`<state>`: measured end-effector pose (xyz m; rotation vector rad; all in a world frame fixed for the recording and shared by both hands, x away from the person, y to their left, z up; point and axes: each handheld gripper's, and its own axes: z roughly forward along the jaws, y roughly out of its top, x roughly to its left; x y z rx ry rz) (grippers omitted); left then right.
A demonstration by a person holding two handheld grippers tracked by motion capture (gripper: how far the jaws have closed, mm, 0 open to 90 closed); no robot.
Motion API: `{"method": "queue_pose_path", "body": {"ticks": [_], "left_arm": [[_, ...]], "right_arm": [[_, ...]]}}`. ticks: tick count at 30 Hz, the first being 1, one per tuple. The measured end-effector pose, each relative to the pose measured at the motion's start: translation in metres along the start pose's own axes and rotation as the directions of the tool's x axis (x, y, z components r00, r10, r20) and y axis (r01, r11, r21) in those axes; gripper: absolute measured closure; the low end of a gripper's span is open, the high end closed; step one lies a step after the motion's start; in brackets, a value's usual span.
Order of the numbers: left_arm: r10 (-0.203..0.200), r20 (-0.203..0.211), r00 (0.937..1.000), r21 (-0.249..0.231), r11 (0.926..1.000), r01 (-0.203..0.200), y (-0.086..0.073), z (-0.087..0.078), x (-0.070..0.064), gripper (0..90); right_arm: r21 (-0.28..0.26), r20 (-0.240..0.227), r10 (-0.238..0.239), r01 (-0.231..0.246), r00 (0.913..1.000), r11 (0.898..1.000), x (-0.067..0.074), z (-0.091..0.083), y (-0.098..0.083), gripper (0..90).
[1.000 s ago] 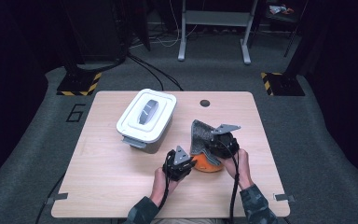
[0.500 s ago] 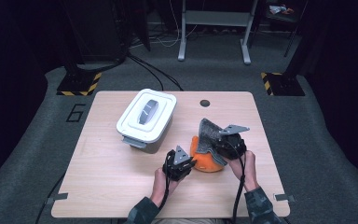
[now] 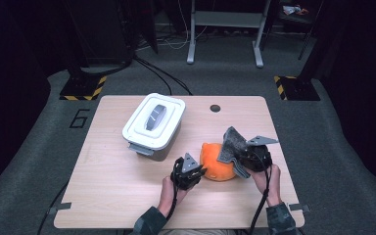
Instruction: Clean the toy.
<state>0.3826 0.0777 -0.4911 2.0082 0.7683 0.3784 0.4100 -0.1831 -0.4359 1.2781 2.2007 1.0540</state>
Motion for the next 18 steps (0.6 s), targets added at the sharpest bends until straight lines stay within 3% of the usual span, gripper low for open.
{"method": "queue_pose_path", "body": {"ticks": [3, 9, 13, 18], "left_arm": [[0.007, 0.001, 1.0000, 0.004, 1.0000, -0.007, 0.000, 0.000, -0.001, 80.5], [0.002, 0.002, 1.0000, 0.005, 1.0000, -0.002, 0.000, 0.000, 0.000, 80.5], [0.001, 0.003, 1.0000, 0.008, 1.0000, -0.001, 0.000, 0.000, 0.000, 80.5], [-0.005, 0.007, 1.0000, 0.006, 1.0000, 0.005, -0.001, 0.000, 0.002, 80.5]], "right_arm": [[0.001, -0.016, 0.024, -0.024, 0.9996, 1.000, -0.006, 0.001, -0.009, 77.3], [0.023, 0.007, 0.054, -0.054, 0.9985, 0.998, -0.017, 0.003, -0.022, 77.4], [0.059, 0.027, 0.052, -0.054, 0.9983, 0.997, -0.024, 0.013, -0.031, 77.3], [0.131, 0.040, 0.093, -0.097, 0.9949, 0.987, -0.028, 0.031, -0.043, 77.4]]}}
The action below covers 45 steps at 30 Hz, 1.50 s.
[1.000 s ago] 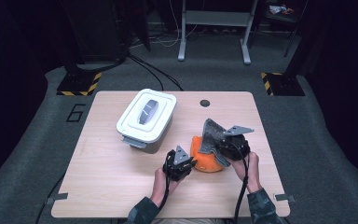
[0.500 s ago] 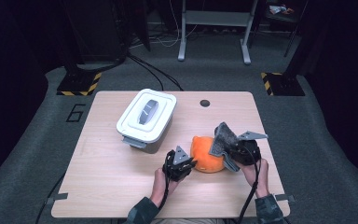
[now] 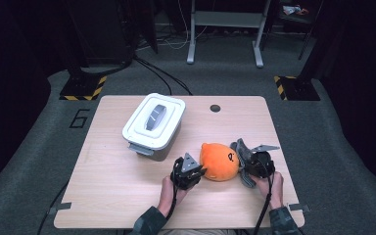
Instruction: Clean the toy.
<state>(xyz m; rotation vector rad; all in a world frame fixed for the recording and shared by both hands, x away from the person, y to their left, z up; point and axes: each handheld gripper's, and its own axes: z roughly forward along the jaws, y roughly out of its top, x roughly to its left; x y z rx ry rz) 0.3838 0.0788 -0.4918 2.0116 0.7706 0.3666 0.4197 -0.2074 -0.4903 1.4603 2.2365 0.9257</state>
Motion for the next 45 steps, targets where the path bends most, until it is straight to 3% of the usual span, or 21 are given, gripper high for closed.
{"method": "queue_pose_path", "body": {"ticks": [4, 7, 11, 15, 18, 22, 23, 24, 26, 29, 31, 38, 41, 45], "left_arm": [[0.003, 0.000, 1.0000, -0.001, 1.0000, -0.003, 0.000, 0.000, 0.000, 80.4], [0.001, 0.007, 1.0000, -0.002, 1.0000, -0.001, 0.001, 0.000, 0.001, 80.4], [-0.010, 0.007, 0.9999, -0.010, 0.9999, 0.010, -0.001, 0.000, 0.001, 80.3], [-0.008, 0.009, 0.9999, -0.010, 0.9999, 0.008, -0.001, 0.000, 0.002, 80.3], [-0.012, 0.011, 0.9999, -0.017, 0.9998, 0.013, -0.001, 0.000, 0.002, 80.2], [-0.011, 0.008, 0.9999, -0.019, 0.9998, 0.011, 0.000, 0.000, 0.000, 80.2], [-0.005, 0.010, 0.9999, -0.019, 0.9998, 0.006, 0.001, 0.000, 0.000, 80.2], [-0.002, 0.010, 1.0000, -0.021, 0.9998, 0.002, 0.002, 0.000, 0.000, 80.1], [-0.004, 0.012, 0.9999, -0.021, 0.9998, 0.004, 0.002, 0.000, 0.000, 80.1], [-0.010, 0.019, 0.9998, -0.024, 0.9997, 0.011, 0.002, -0.001, -0.001, 80.1], [0.002, 0.024, 0.9997, -0.019, 0.9998, -0.001, 0.003, -0.001, -0.001, 80.1], [-0.015, 0.027, 0.9995, -0.045, 0.9989, 0.016, 0.004, 0.000, -0.001, 80.3], [-0.011, 0.022, 0.9997, -0.044, 0.9989, 0.012, 0.004, 0.000, -0.002, 80.4], [0.002, 0.013, 0.9999, -0.032, 0.9995, -0.001, 0.004, -0.001, -0.002, 80.5]], "right_arm": [[0.006, -0.015, 0.013, -0.013, 0.9998, 1.000, -0.005, 0.007, -0.004, 77.5], [0.008, 0.011, 0.006, -0.006, 0.9999, 1.000, -0.005, 0.004, -0.002, 77.8], [-0.053, 0.058, -0.014, 0.017, 0.9982, 0.998, -0.006, -0.019, 0.007, 78.8], [-0.094, 0.058, -0.026, 0.032, 0.9980, 0.995, -0.002, -0.035, 0.017, 78.8], [-0.151, 0.051, -0.069, 0.076, 0.9963, 0.986, 0.012, -0.055, 0.038, 78.8], [-0.177, 0.044, -0.103, 0.109, 0.9937, 0.978, 0.025, -0.064, 0.052, 78.8], [-0.190, 0.006, -0.123, 0.122, 0.9924, 0.974, 0.037, -0.068, 0.062, 78.8], [-0.193, 0.005, -0.137, 0.136, 0.9905, 0.972, 0.042, -0.069, 0.065, 78.8], [-0.196, -0.003, -0.152, 0.148, 0.9884, 0.969, 0.048, -0.069, 0.069, 78.7], [-0.187, -0.044, -0.194, 0.182, 0.9800, 0.965, 0.068, -0.060, 0.077, 78.6], [-0.178, -0.050, -0.203, 0.191, 0.9779, 0.965, 0.073, -0.057, 0.078, 78.5], [-0.137, -0.049, -0.298, 0.289, 0.9533, 0.947, 0.102, -0.038, 0.081, 78.3], [-0.110, -0.061, -0.293, 0.285, 0.9542, 0.952, 0.105, -0.029, 0.079, 78.3], [-0.091, -0.062, -0.315, 0.309, 0.9469, 0.947, 0.103, -0.016, 0.073, 78.3]]}}
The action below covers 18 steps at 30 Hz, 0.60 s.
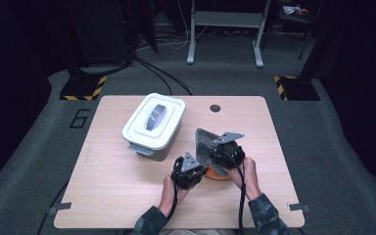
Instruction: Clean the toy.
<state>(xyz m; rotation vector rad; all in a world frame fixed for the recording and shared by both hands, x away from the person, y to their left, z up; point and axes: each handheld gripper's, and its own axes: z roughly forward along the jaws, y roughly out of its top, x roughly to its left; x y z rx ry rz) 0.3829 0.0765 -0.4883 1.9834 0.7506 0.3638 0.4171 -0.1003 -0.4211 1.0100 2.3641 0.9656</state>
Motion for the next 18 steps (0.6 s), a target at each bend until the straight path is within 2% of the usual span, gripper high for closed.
{"method": "queue_pose_path", "body": {"ticks": [2, 4, 8, 9, 10, 11, 13, 14, 15, 18], "left_arm": [[-0.004, 0.004, 1.0000, -0.004, 1.0000, 0.004, -0.0010, 0.0001, 0.0001, 80.6], [-0.007, 0.001, 1.0000, -0.009, 0.9999, 0.007, -0.0012, 0.0007, -0.0005, 80.7], [-0.021, 0.005, 0.9998, -0.018, 0.9996, 0.021, -0.0029, 0.0012, -0.0008, 80.7], [-0.014, 0.005, 0.9999, -0.011, 0.9998, 0.014, -0.0024, 0.0015, 0.0000, 80.7], [-0.014, 0.005, 0.9999, -0.011, 0.9998, 0.014, -0.0024, 0.0015, 0.0000, 80.7], [-0.014, 0.001, 0.9999, -0.008, 0.9999, 0.014, -0.0018, 0.0017, -0.0001, 80.8], [-0.013, 0.002, 0.9999, 0.004, 0.9999, 0.013, -0.0005, 0.0010, 0.0006, 80.8], [-0.024, 0.003, 0.9997, 0.006, 0.9997, 0.024, -0.0004, 0.0008, 0.0009, 80.9], [-0.034, 0.005, 0.9994, 0.004, 0.9994, 0.034, -0.0006, 0.0010, 0.0008, 81.0], [-0.022, 0.005, 0.9997, 0.004, 0.9997, 0.022, 0.0002, 0.0024, 0.0003, 81.1]], "right_arm": [[0.006, 0.009, 0.017, -0.018, 0.9998, 1.000, 0.0023, 0.0002, -0.0017, 78.4], [-0.003, 0.022, 0.004, -0.004, 0.9998, 1.000, 0.0025, 0.0004, -0.0020, 78.5], [-0.008, 0.012, 0.007, -0.006, 0.9999, 1.000, 0.0012, -0.0005, -0.0044, 78.5], [-0.004, 0.012, 0.031, -0.031, 0.9994, 1.000, 0.0027, -0.0006, -0.0047, 78.5], [-0.009, 0.012, 0.002, -0.002, 0.9999, 1.000, 0.0011, -0.0003, -0.0045, 78.6], [-0.013, 0.019, -0.007, 0.007, 0.9998, 1.000, 0.0017, 0.0004, -0.0042, 78.6], [0.000, 0.022, 0.001, -0.001, 0.9998, 1.000, 0.0033, -0.0001, -0.0036, 78.6], [0.000, 0.028, -0.010, 0.010, 0.9995, 1.000, 0.0032, -0.0006, -0.0029, 78.7], [0.004, 0.027, 0.004, -0.004, 0.9996, 1.000, 0.0037, -0.0013, -0.0035, 78.7], [-0.011, 0.031, 0.001, 0.000, 0.9995, 1.000, 0.0013, -0.0022, -0.0056, 78.7]]}}
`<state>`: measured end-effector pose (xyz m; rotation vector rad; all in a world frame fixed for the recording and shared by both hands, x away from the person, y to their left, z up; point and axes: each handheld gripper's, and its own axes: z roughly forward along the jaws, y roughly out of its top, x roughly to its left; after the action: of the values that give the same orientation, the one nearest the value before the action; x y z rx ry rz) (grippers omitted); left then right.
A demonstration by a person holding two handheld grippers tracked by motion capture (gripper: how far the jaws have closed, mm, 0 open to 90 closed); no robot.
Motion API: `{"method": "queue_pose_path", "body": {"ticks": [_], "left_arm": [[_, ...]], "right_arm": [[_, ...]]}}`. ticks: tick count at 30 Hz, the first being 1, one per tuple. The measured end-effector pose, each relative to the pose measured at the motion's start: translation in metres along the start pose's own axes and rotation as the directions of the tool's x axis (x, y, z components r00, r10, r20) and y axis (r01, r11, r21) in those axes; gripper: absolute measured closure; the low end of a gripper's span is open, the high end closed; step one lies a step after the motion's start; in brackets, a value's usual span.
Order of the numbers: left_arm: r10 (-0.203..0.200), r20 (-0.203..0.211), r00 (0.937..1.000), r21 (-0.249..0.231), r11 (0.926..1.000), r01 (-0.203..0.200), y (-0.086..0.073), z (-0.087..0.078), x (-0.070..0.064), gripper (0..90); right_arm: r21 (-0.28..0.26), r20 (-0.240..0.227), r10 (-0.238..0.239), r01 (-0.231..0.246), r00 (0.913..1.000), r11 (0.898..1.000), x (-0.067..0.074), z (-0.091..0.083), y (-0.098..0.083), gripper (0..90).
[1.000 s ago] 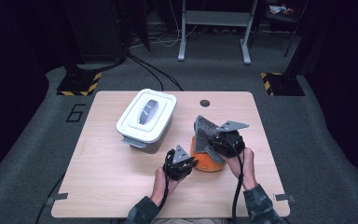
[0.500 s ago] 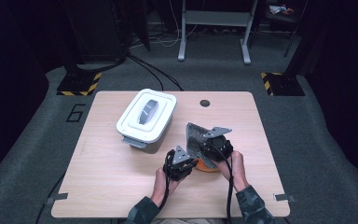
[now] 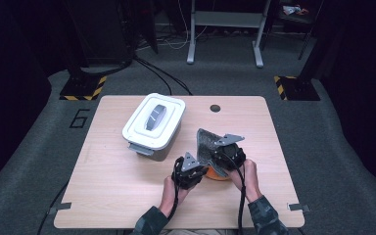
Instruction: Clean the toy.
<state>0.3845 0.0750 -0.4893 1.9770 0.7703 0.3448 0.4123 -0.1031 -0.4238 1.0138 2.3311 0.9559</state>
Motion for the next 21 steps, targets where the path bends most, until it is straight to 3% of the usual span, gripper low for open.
{"method": "queue_pose_path", "body": {"ticks": [1, 7, 12, 21], "left_arm": [[-0.007, -0.002, 1.0000, -0.004, 1.0000, 0.007, 0.000, 0.001, 0.000, 81.1], [-0.007, -0.008, 0.9999, -0.005, 1.0000, 0.007, 0.001, 0.001, -0.002, 81.0], [-0.007, -0.018, 0.9998, -0.006, 1.0000, 0.007, 0.002, 0.002, -0.003, 81.0], [-0.015, -0.013, 0.9998, 0.001, 0.9999, 0.015, 0.001, 0.001, -0.001, 81.0]], "right_arm": [[-0.006, 0.004, 0.024, -0.024, 0.9997, 1.000, -0.002, -0.003, -0.002, 78.7], [-0.016, 0.016, 0.063, -0.063, 0.9979, 0.998, -0.012, -0.012, -0.010, 78.7], [-0.021, 0.038, 0.067, -0.067, 0.9970, 0.998, -0.022, -0.020, -0.019, 78.7], [-0.015, 0.068, 0.125, -0.125, 0.9898, 0.992, -0.037, -0.029, -0.035, 78.6]]}}
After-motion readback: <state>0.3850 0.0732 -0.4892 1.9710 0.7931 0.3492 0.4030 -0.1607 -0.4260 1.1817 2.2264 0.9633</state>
